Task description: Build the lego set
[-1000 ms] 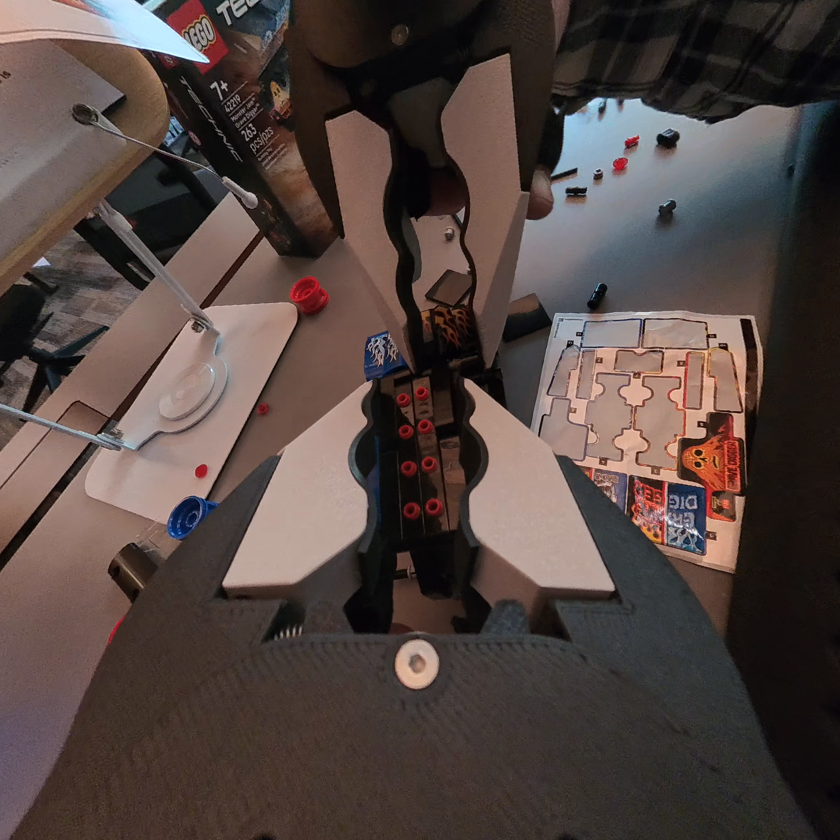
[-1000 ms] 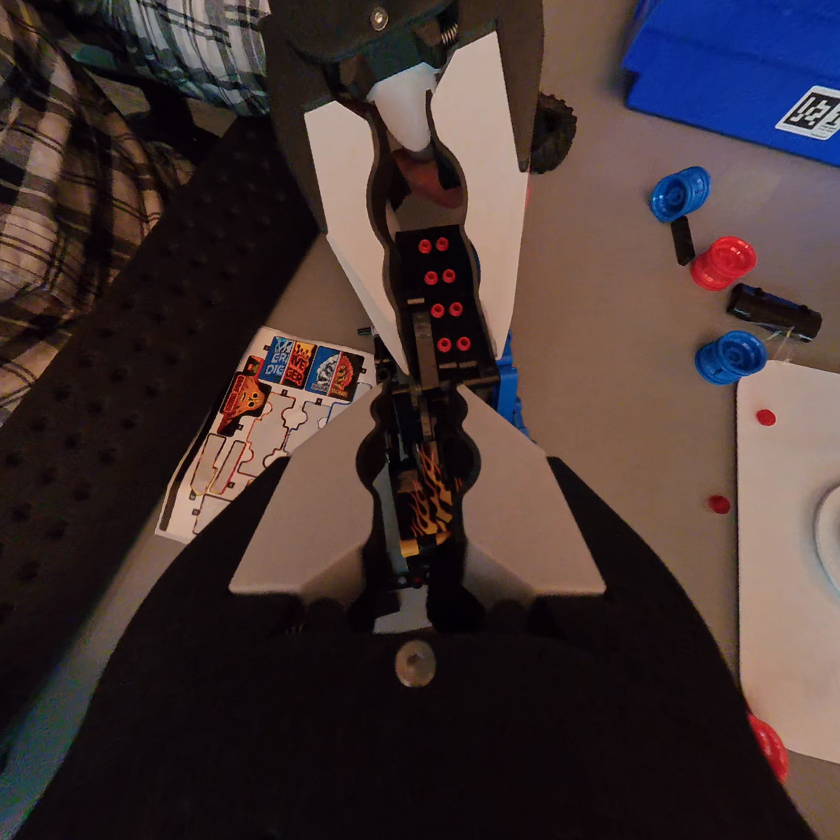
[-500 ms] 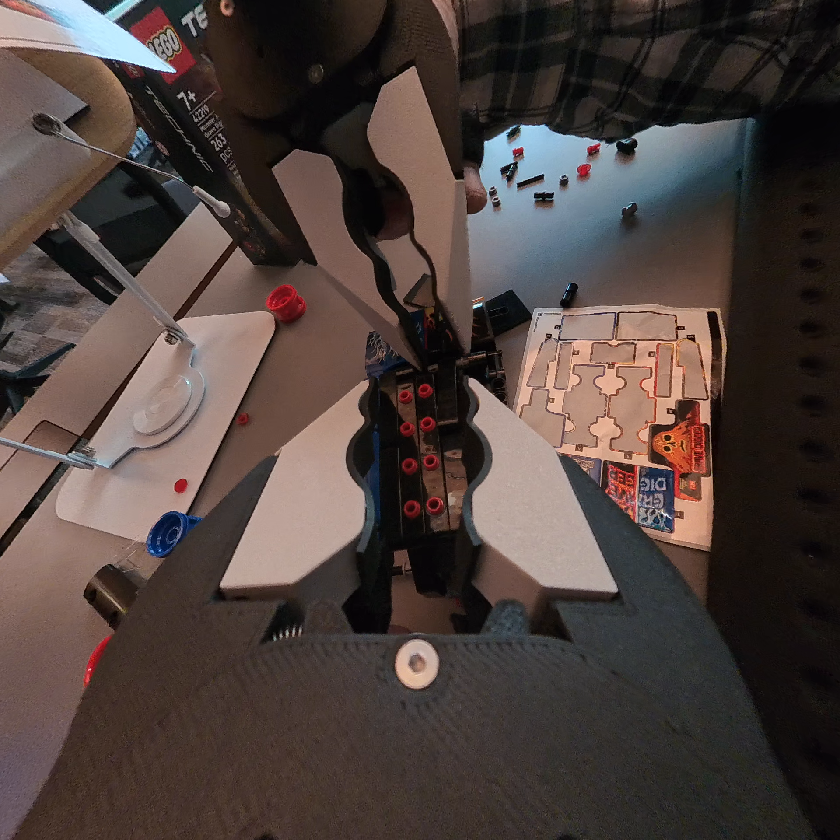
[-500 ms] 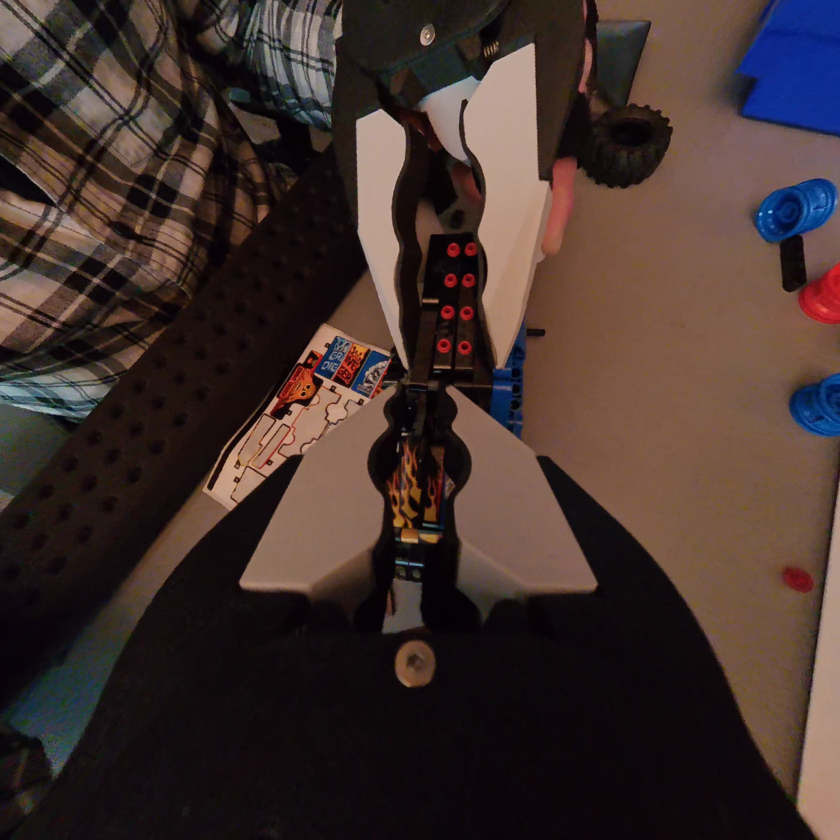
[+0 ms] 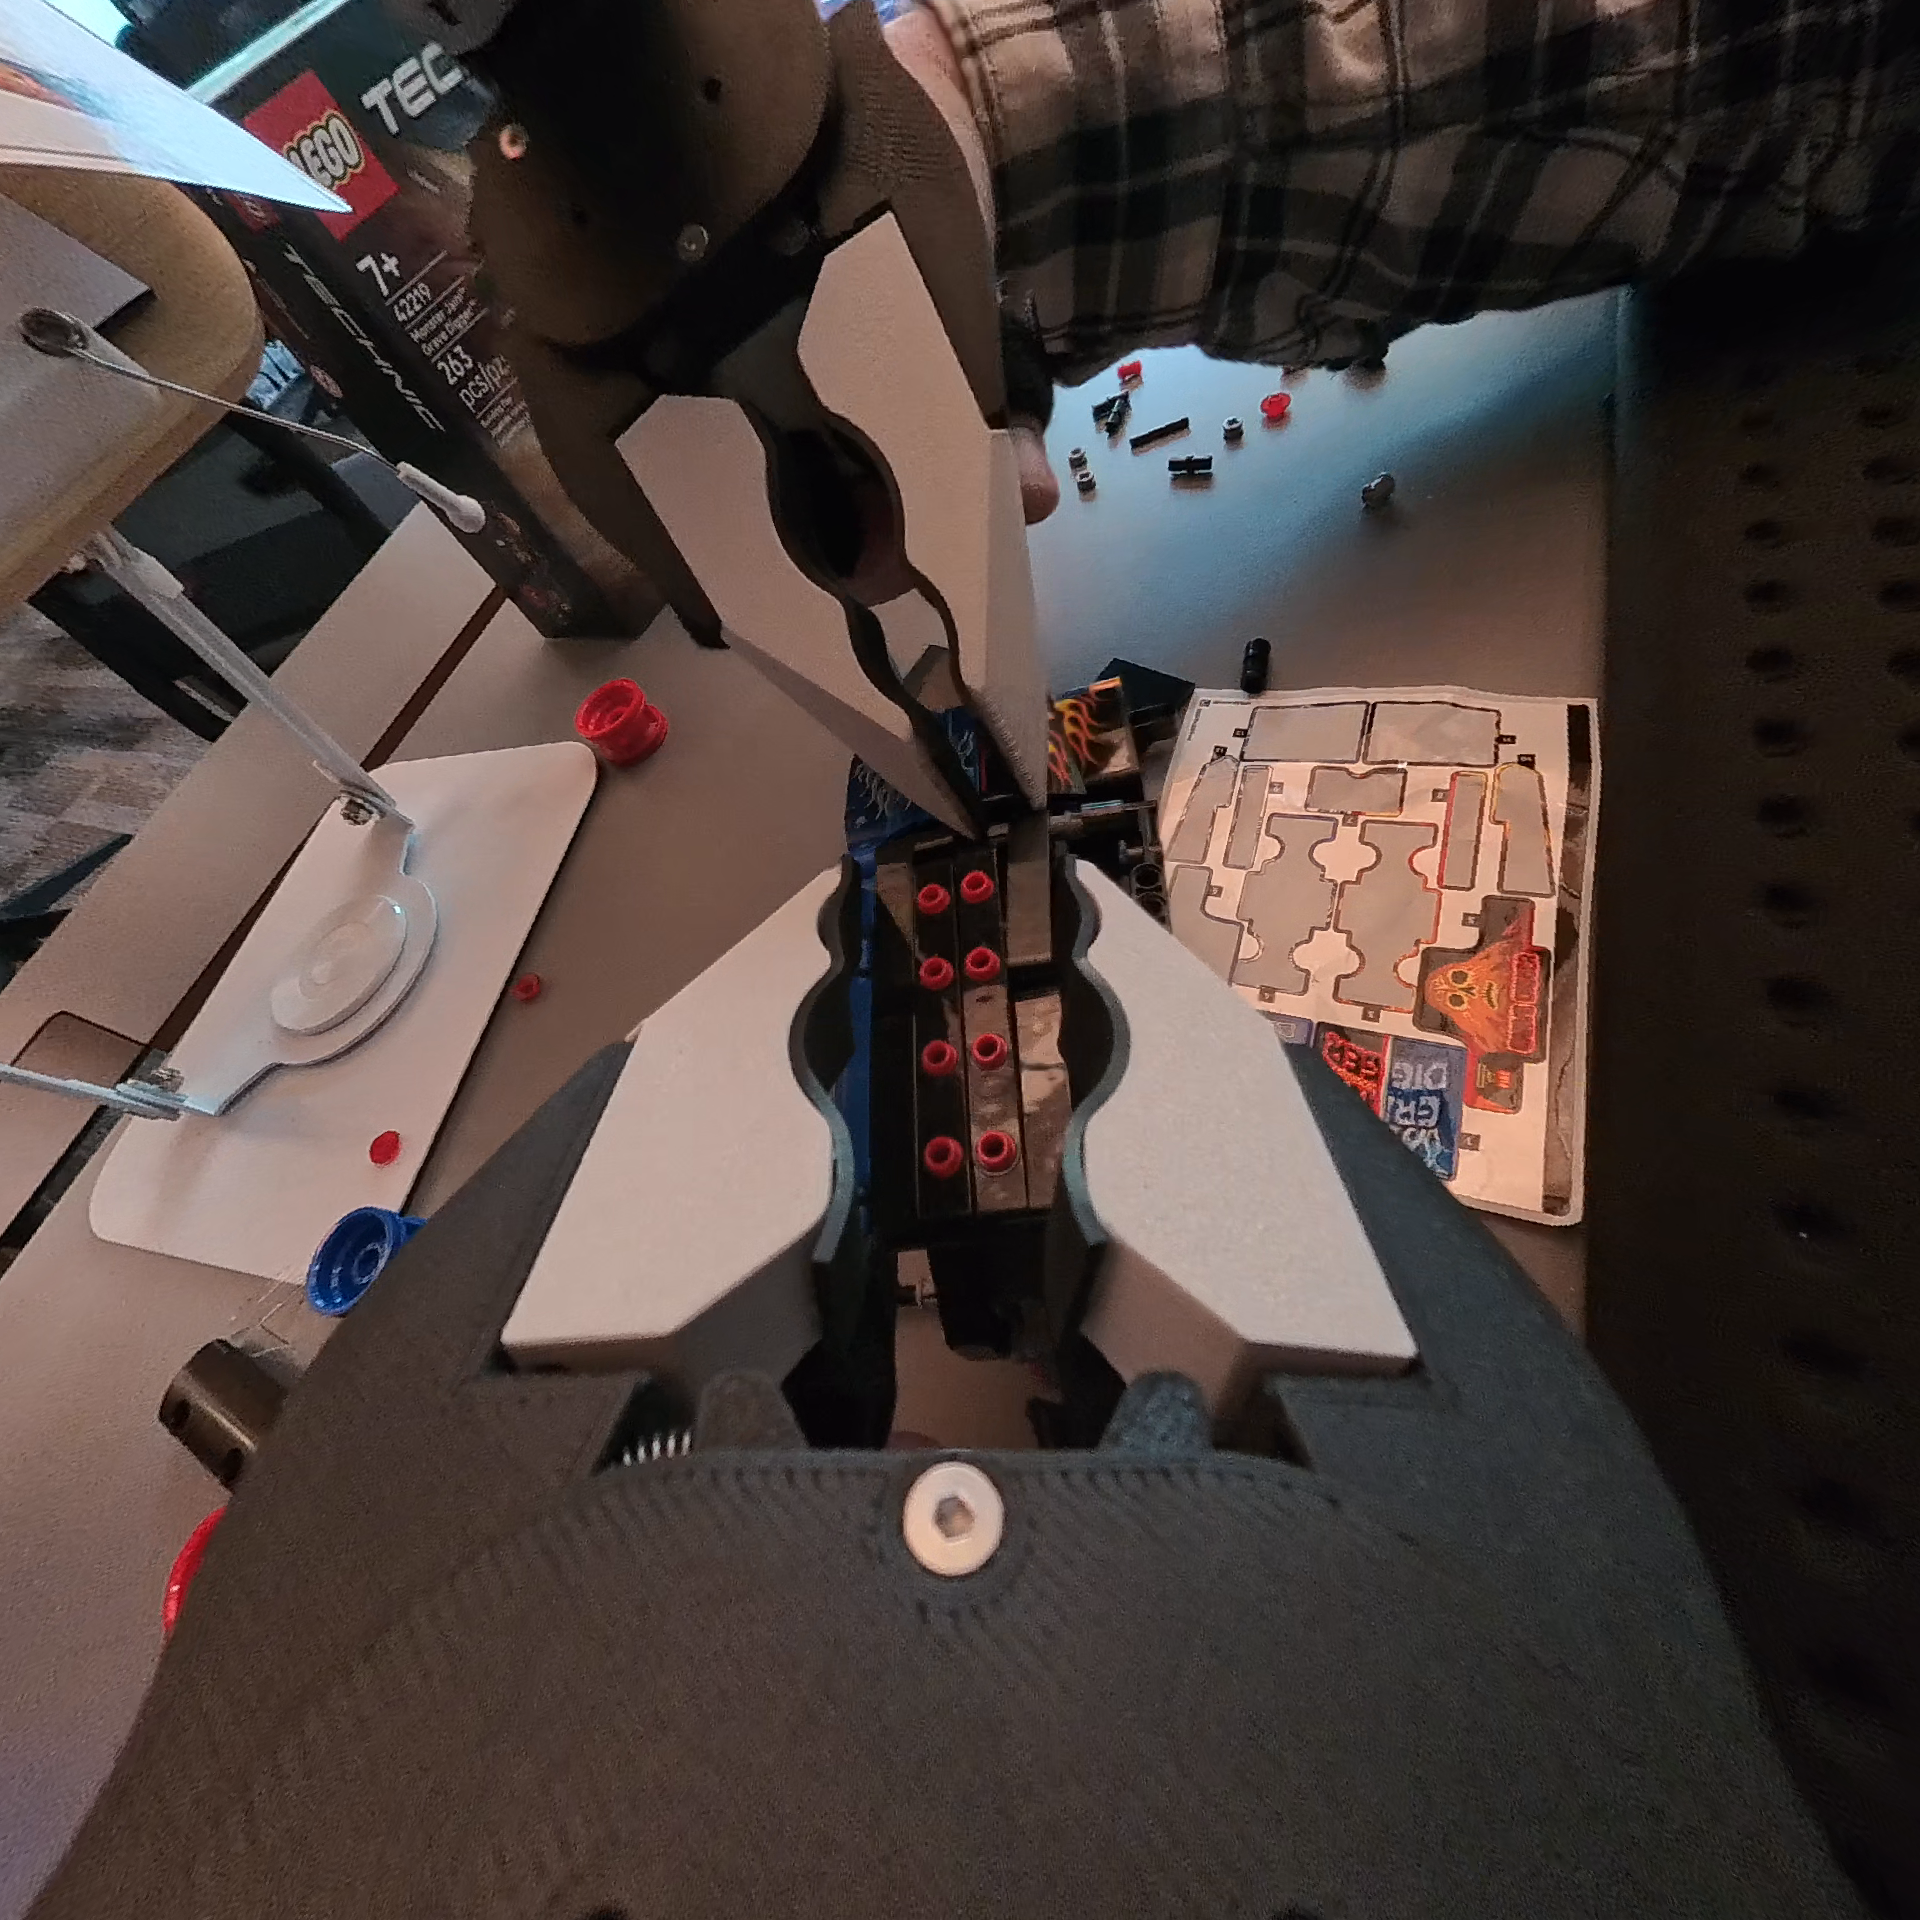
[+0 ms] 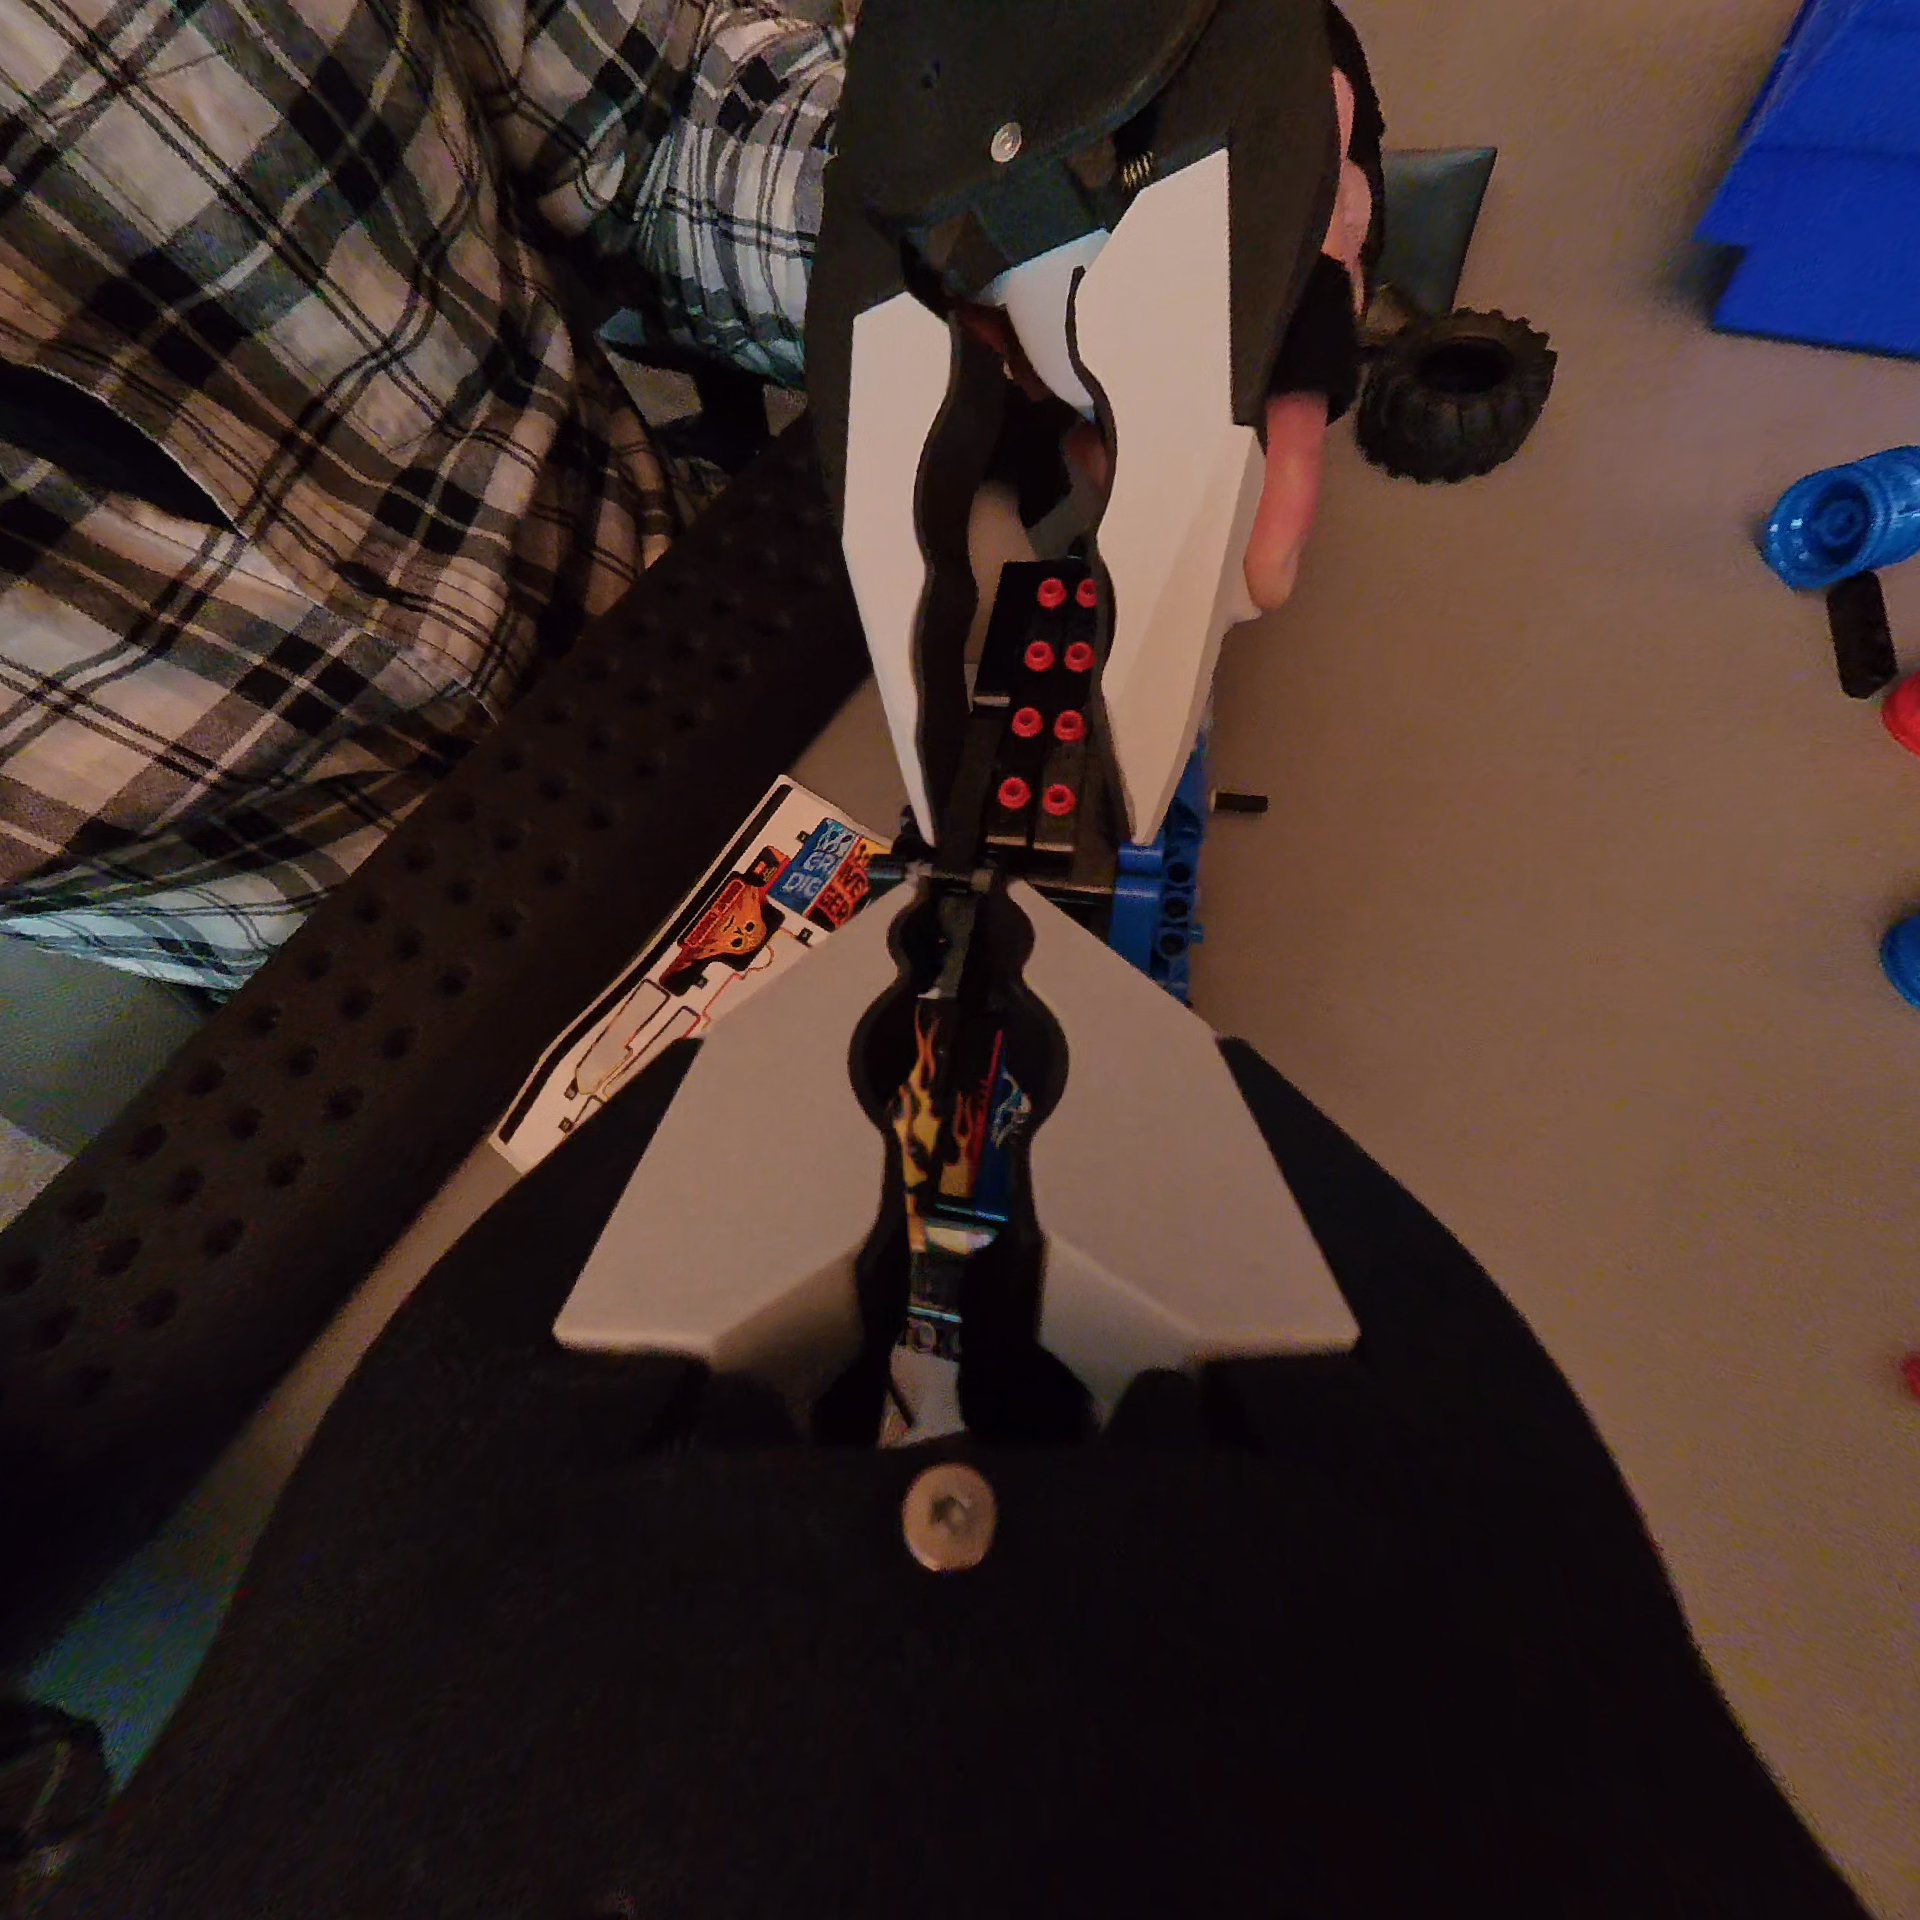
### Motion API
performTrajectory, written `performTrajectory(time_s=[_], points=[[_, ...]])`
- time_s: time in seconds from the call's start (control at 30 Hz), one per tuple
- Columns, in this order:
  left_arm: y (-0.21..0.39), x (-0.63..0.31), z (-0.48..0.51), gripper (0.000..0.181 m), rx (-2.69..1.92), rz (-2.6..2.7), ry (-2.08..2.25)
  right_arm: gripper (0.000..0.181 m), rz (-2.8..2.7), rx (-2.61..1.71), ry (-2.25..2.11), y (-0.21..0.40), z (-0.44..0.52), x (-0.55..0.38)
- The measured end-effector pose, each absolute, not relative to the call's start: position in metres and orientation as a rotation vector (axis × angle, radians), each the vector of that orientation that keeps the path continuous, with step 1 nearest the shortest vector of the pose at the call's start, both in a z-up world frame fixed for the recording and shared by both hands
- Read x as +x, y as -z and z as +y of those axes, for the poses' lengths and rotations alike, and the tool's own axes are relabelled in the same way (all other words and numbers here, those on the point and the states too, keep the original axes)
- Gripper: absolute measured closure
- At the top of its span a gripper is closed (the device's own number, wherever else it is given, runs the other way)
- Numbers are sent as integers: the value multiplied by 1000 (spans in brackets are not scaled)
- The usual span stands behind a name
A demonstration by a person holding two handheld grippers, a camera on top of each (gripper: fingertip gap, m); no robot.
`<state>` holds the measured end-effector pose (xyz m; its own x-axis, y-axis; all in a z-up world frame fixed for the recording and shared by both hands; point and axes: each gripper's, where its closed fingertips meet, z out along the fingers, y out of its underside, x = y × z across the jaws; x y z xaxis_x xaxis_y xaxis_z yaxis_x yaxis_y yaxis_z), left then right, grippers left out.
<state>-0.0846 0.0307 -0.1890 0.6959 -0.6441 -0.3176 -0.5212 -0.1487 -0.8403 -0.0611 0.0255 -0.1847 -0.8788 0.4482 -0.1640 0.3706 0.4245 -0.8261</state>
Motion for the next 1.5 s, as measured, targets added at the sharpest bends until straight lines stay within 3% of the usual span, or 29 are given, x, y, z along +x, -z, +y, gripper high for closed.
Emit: performTrajectory(time_s=[0.07,0.17,0.43,0.67,0.73,1.17,1.2,1.27,1.4,1.5], points=[[189,-87,32,147,-1815,906,140,157,-2573,-784,-1469,183,25,-59],[189,-86,32,148,-1813,907,133,153,-2558,-822,-1367,184,25,-58],[189,-87,33,148,-1813,905,119,159,-2484,-807,-1170,188,24,-64],[188,-87,33,147,-1814,889,126,161,-2551,-758,-1275,187,23,-64],[189,-83,31,144,-1800,912,155,175,-2552,-742,-1344,186,23,-63],[189,-80,30,143,-1784,932,160,178,-2506,-759,-1433,187,17,-60],[189,-79,30,143,-1783,939,151,178,-2507,-766,-1412,187,18,-61],[188,-84,33,147,-1790,907,126,160,-2467,-811,-1391,186,22,-64],[189,-86,35,151,-1791,904,102,150,-2447,-859,-1302,182,29,-69],[188,-87,35,151,-1789,889,96,153,-2419,-869,-1248,177,37,-65]])
